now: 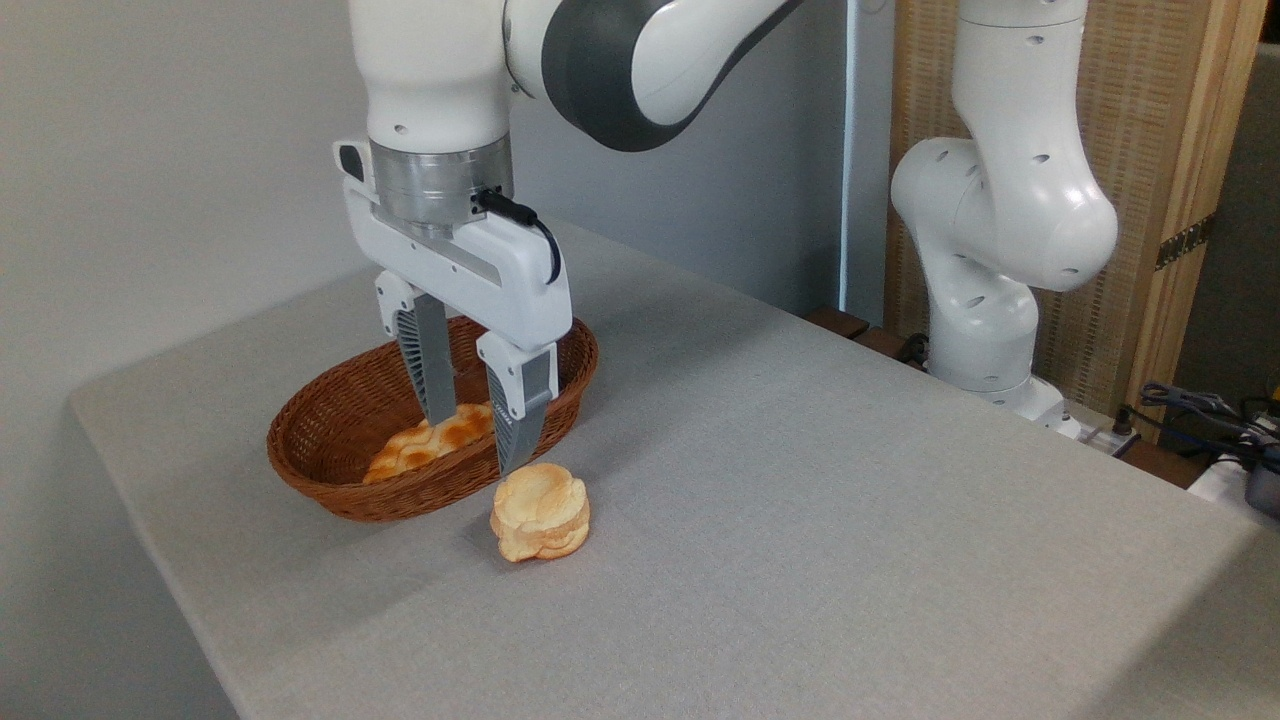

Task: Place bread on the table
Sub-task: 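Open the gripper, release the roll, and raise the gripper away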

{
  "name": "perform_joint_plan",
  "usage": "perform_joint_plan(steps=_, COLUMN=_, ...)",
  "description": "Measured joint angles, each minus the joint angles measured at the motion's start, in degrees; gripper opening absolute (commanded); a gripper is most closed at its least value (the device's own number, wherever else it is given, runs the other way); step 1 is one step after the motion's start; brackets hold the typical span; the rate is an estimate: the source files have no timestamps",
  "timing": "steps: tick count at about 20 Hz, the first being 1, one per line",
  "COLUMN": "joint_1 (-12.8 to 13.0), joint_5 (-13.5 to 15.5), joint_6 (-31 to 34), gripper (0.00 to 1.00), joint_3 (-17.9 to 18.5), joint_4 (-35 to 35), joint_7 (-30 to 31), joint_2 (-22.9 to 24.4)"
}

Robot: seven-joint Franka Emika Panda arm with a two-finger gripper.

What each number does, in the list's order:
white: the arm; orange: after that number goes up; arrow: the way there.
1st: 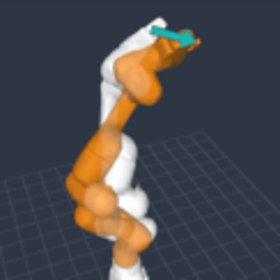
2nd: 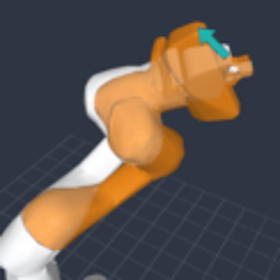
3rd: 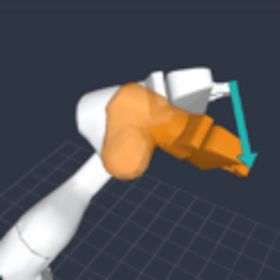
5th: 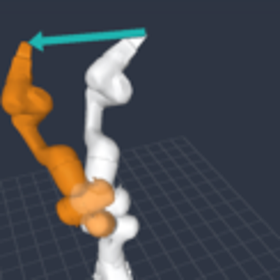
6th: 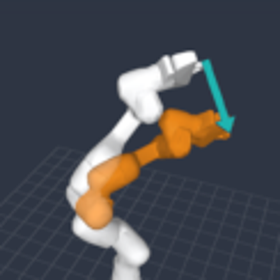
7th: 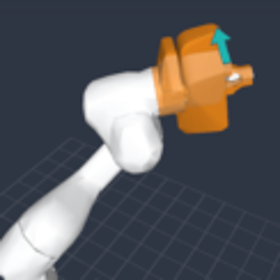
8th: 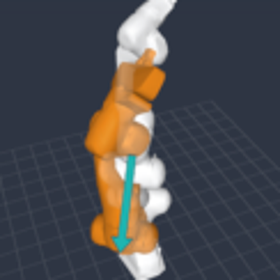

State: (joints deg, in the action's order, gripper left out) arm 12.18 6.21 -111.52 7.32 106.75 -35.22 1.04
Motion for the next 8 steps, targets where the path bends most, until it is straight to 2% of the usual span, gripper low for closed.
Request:
perform_joint_plan(steps=4, joint_1=0.0, joint_5=-0.3, joint_6=0.4, gripper=1.00, joint_3=0.6, joint_4=0.0, joint_7=-3.9, joint_2=0.0)
perform_joint_plan(steps=8, joint_1=0.0, joint_5=-2.5, joint_6=0.4, gripper=1.00, joint_3=1.2, joint_4=0.0, joint_7=-6.4, joint_2=-0.1)
